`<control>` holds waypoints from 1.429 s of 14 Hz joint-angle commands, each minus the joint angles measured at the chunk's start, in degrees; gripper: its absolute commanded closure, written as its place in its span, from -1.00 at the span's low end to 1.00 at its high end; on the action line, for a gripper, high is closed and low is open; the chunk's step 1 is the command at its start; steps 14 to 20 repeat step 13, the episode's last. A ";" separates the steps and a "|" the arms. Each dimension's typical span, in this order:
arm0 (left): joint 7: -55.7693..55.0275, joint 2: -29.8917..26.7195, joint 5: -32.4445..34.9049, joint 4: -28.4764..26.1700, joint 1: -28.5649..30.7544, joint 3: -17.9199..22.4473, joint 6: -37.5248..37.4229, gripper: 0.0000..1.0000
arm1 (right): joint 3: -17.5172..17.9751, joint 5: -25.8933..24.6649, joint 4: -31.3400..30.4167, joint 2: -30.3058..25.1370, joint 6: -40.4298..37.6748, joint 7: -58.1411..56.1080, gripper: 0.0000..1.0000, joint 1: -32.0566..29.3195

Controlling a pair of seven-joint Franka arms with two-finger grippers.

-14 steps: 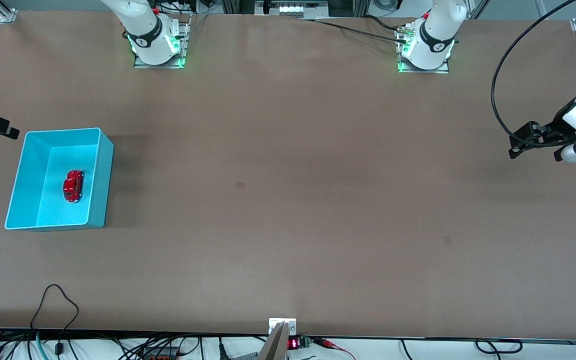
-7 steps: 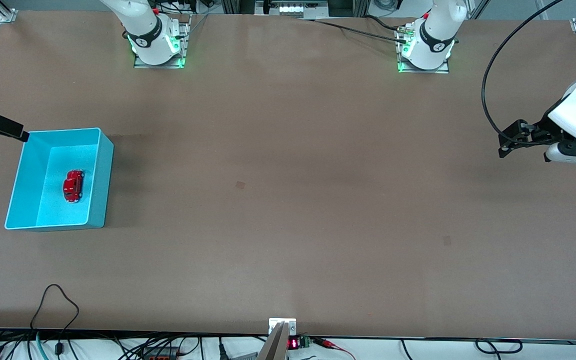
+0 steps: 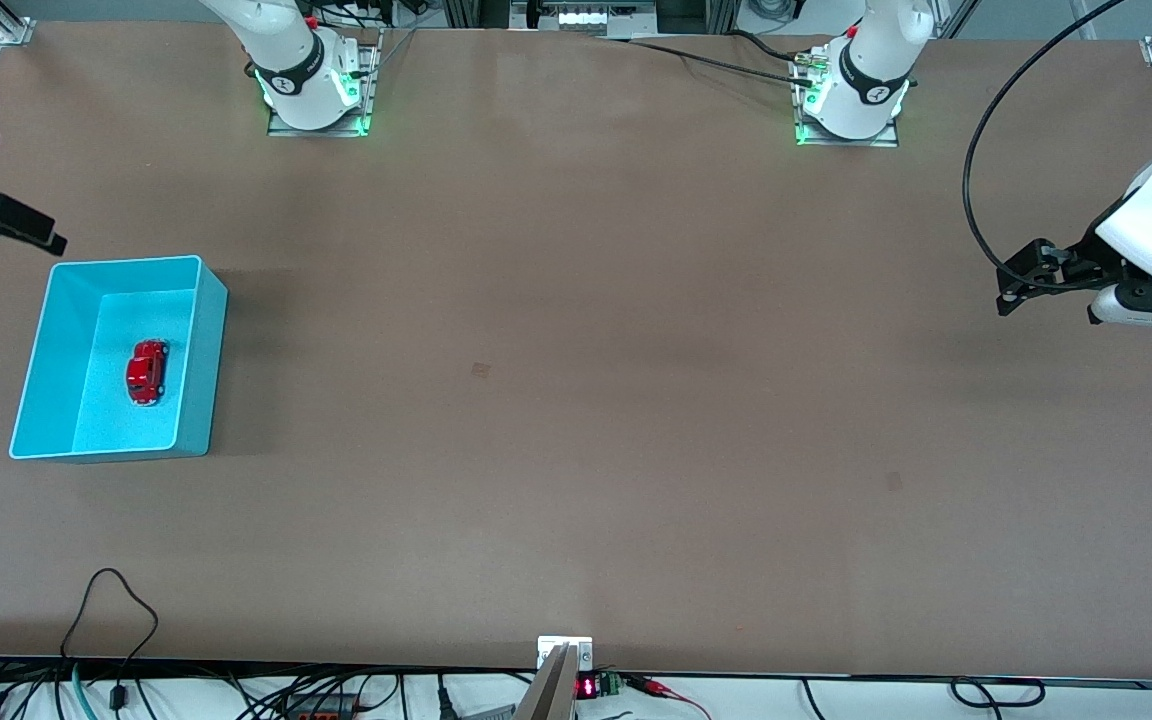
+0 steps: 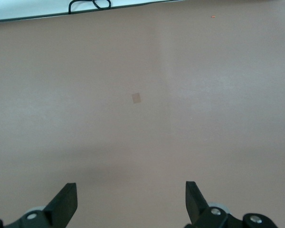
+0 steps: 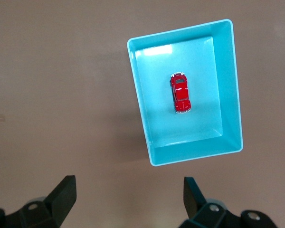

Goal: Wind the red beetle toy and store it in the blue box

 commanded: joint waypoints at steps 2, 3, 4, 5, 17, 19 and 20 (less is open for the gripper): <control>0.01 -0.61 0.30 0.91 -0.03 -0.33 -1.56 -1.00 | 0.23 -0.63 -0.94 -1.90 -0.14 -0.87 -1.00 0.17; -0.07 -0.80 0.30 0.73 -0.03 -0.33 -1.48 -1.00 | 0.31 -0.63 -0.85 -1.82 -0.23 -0.87 -1.00 0.26; 0.01 -0.88 0.30 0.72 -0.03 -0.33 -1.56 -1.00 | 0.40 -0.11 -0.68 -1.73 -0.23 -0.79 -1.00 0.26; 0.01 -1.06 0.30 0.72 0.15 -0.33 -1.74 -1.00 | 0.49 -0.02 -0.41 -1.99 -0.23 -0.61 -1.00 0.17; -0.07 -1.50 0.65 0.81 -0.03 -0.68 -3.23 -1.00 | 0.75 -0.10 -0.15 -1.99 -0.49 -0.79 -1.00 0.26; -0.07 -1.50 0.65 0.81 -0.03 -0.68 -3.23 -1.00 | 0.75 -0.10 -0.15 -1.99 -0.49 -0.79 -1.00 0.26; -0.07 -1.50 0.65 0.81 -0.03 -0.68 -3.23 -1.00 | 0.75 -0.10 -0.15 -1.99 -0.49 -0.79 -1.00 0.26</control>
